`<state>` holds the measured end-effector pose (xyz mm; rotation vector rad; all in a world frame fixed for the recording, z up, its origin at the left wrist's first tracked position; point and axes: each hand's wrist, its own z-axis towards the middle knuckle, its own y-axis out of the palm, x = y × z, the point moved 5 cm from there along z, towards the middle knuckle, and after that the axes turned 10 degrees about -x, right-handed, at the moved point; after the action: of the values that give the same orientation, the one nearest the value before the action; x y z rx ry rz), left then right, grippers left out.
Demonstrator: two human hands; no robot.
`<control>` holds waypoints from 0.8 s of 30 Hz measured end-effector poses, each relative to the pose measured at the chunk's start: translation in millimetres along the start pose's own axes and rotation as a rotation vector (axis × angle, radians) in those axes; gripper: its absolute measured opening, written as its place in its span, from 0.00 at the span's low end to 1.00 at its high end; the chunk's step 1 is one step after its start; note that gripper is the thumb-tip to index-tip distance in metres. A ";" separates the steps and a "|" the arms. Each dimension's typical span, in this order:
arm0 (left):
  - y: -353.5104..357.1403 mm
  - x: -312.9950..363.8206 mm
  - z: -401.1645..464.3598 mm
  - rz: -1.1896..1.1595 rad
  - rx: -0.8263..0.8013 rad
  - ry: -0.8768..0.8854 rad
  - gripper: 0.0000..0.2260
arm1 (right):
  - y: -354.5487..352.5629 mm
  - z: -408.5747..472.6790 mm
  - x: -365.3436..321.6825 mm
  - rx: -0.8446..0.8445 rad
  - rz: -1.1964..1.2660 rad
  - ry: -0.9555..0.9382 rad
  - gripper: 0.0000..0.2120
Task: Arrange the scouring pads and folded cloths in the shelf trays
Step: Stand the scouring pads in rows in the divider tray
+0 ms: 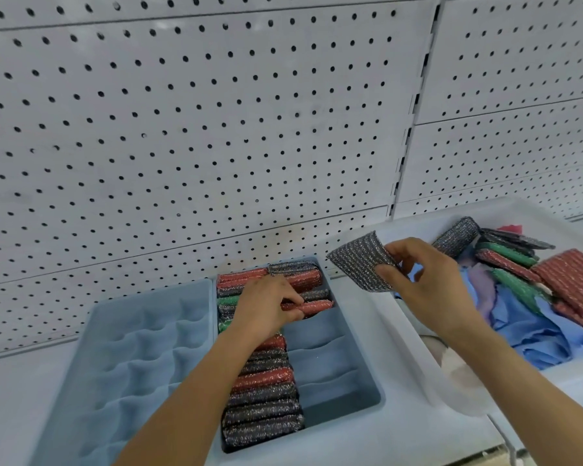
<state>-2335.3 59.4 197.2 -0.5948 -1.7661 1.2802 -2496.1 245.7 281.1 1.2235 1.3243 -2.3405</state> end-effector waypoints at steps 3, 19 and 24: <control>1.2 -1.8 -2.0 -0.066 -0.008 -0.033 0.16 | 6.7 2.8 0.9 -0.017 -0.006 0.007 0.13; -4.9 4.4 5.7 0.055 0.165 -0.082 0.07 | 17.1 7.5 9.6 -0.067 0.008 0.006 0.10; -5.0 -8.7 10.6 -0.065 -0.030 -0.017 0.10 | 27.9 12.5 -0.3 -0.145 0.083 -0.068 0.13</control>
<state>-2339.2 45.4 197.6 -0.5405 -1.8068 1.2188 -2488.6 219.5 267.1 1.1240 1.3670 -2.1674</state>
